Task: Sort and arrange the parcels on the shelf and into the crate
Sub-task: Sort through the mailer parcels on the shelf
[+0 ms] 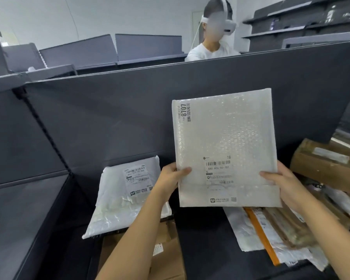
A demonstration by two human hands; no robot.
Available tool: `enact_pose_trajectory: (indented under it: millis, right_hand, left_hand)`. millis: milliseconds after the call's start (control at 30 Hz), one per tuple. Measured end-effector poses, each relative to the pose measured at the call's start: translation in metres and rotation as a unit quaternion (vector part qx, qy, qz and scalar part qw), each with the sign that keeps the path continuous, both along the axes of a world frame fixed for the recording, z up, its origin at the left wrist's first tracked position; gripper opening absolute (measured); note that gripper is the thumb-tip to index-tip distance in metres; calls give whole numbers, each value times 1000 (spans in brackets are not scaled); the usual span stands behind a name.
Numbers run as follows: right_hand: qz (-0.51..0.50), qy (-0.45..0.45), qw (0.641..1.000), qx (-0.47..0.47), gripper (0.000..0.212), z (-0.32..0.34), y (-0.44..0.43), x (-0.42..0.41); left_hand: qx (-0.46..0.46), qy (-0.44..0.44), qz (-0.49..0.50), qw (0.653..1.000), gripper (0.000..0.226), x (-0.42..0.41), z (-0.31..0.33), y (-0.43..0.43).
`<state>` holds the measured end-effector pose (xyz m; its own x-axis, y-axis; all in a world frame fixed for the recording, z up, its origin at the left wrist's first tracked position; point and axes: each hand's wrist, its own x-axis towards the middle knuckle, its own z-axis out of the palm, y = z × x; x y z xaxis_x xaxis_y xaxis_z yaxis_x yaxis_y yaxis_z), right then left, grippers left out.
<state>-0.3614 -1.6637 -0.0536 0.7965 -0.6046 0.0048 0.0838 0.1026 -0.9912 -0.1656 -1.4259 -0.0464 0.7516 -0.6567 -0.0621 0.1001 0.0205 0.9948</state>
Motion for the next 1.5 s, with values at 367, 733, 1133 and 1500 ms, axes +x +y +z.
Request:
enact_pose_trajectory:
  millis: [367, 733, 1133, 1500]
  right_hand:
    - [11, -3, 1000, -11, 47, 12, 10, 13]
    - [-28, 134, 990, -19, 37, -26, -2, 7]
    - [14, 291, 956, -39, 52, -99, 21, -7]
    - [23, 268, 958, -100, 53, -64, 15, 33]
  left_hand:
    - [60, 0, 110, 992, 33, -4, 5, -16]
    - [269, 51, 143, 951, 88, -43, -30, -50]
    - [445, 75, -9, 892, 89, -75, -145, -25]
    - [405, 40, -41, 913, 84, -57, -127, -24]
